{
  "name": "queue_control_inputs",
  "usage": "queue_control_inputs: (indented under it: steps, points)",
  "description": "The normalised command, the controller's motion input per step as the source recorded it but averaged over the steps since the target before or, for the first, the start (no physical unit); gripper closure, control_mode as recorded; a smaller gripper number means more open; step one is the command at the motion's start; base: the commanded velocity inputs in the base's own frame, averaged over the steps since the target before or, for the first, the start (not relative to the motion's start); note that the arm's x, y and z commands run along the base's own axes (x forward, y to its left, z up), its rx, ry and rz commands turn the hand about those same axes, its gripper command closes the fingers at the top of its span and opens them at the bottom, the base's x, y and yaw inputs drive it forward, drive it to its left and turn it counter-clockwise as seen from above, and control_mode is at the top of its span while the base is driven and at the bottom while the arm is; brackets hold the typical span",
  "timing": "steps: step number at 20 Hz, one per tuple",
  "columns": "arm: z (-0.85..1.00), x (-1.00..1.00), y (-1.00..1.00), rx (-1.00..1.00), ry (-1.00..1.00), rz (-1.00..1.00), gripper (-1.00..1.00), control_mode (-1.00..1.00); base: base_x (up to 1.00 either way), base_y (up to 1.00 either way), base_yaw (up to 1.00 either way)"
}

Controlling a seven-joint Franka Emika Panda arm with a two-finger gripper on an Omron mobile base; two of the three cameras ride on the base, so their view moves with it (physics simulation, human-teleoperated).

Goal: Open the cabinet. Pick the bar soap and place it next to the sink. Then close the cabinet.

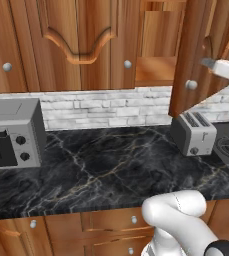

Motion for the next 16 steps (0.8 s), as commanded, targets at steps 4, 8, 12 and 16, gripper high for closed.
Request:
queue_control_inputs:
  steps: [4, 8, 12, 16]
  points:
    - [0.0, 0.68, 0.04, -0.02, 0.0, -0.39, -1.0, -1.0, 0.0, 0.0, 0.0]
    - [0.0, 0.67, 0.06, 0.0, 0.0, -0.44, -1.0, -1.0, 0.0, 0.0, 0.0]
    - [0.0, 0.42, 0.0, 0.0, 0.0, -0.38, -1.0, -1.0, 0.0, 0.0, 0.0]
    - [0.0, 0.58, 0.0, 0.0, 0.0, -0.44, -1.0, -1.0, 0.0, 0.0, 0.0]
